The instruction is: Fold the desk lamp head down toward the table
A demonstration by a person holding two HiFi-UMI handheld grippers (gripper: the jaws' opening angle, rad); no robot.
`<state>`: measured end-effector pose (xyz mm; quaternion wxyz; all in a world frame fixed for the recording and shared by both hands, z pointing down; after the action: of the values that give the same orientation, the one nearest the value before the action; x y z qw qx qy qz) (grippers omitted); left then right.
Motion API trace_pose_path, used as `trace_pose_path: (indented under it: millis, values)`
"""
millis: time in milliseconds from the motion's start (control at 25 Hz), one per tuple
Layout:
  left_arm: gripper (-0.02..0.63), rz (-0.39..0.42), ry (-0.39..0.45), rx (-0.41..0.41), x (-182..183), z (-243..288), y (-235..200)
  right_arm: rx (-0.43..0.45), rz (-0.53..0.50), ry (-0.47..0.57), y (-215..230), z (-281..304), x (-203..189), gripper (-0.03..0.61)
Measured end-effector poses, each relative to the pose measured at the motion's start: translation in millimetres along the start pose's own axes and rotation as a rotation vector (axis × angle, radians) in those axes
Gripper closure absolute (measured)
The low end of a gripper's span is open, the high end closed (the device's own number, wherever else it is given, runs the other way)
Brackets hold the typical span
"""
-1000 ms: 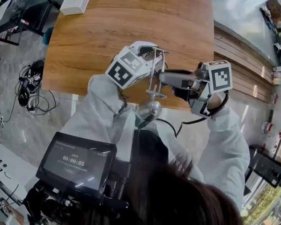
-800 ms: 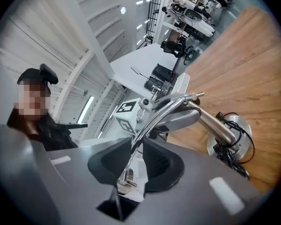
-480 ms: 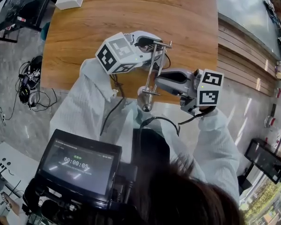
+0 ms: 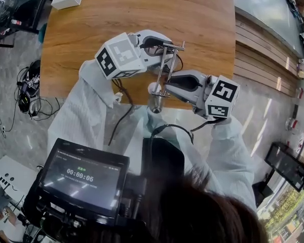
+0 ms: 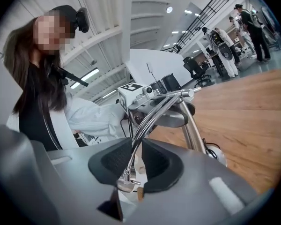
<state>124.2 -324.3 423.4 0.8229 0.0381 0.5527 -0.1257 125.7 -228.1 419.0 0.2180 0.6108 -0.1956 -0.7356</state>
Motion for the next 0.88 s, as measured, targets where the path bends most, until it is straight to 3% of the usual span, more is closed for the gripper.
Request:
trace_pose_path:
  millis: [320, 880]
  values:
    - [0.494, -0.038, 0.040, -0.017, -4.5, 4.0, 0.2, -0.026, -0.105, -0.042, 9.8, -1.0, -10.2, 0.502]
    - [0.489, -0.115, 0.097, 0.000, -8.0, 1.4, 2.6, -0.089, -0.114, -0.058, 25.5, -4.3, -19.8, 0.488]
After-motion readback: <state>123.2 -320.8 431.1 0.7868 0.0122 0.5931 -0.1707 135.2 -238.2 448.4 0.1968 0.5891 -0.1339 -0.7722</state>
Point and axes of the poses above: the fingertips, and each gripper's own axes: z forward along the fingers, y to its right, x out of its top, the point moved 2 cm from there along -z, backward along the fingers, and after that the axes turned 8 degrees about x, right-handed, at the moved point
